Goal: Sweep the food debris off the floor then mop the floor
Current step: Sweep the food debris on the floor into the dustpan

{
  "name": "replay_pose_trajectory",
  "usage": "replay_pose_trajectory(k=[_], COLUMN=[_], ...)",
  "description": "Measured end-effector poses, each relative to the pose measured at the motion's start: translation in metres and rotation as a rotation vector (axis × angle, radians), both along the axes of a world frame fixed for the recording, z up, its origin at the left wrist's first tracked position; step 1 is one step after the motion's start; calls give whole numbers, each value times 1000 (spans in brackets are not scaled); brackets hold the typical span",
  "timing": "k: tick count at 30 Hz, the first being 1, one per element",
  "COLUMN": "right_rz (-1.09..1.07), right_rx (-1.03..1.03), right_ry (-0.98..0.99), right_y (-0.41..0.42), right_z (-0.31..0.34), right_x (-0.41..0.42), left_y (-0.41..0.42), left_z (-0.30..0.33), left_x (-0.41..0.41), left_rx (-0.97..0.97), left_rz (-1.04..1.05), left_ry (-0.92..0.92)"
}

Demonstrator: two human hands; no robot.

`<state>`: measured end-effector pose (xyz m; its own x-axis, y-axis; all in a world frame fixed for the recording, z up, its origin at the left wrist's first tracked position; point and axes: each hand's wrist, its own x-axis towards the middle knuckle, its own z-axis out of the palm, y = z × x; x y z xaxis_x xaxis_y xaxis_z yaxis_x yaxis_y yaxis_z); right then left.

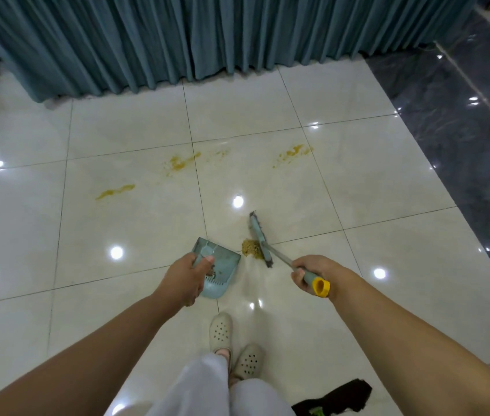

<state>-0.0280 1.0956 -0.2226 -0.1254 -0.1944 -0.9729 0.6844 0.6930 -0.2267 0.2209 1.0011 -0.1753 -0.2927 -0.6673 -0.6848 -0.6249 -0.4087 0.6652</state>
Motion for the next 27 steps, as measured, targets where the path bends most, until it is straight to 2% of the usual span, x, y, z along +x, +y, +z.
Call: replay_pose_trajectory(k=[11,20,27], right_rz=[279,592,709], right_rx=[118,195,216], right_ry=[163,261,168], right_y=[-13,-23,3], right_z=[8,0,0], right_x=[-13,-27,-18], left_y=[10,9,2], left_z=[2,-15,-15], left_x=[3,-12,-24], left_rx=[104,95,61], left_rz=[-79,-153,-168], left_ry=[32,-1,-32])
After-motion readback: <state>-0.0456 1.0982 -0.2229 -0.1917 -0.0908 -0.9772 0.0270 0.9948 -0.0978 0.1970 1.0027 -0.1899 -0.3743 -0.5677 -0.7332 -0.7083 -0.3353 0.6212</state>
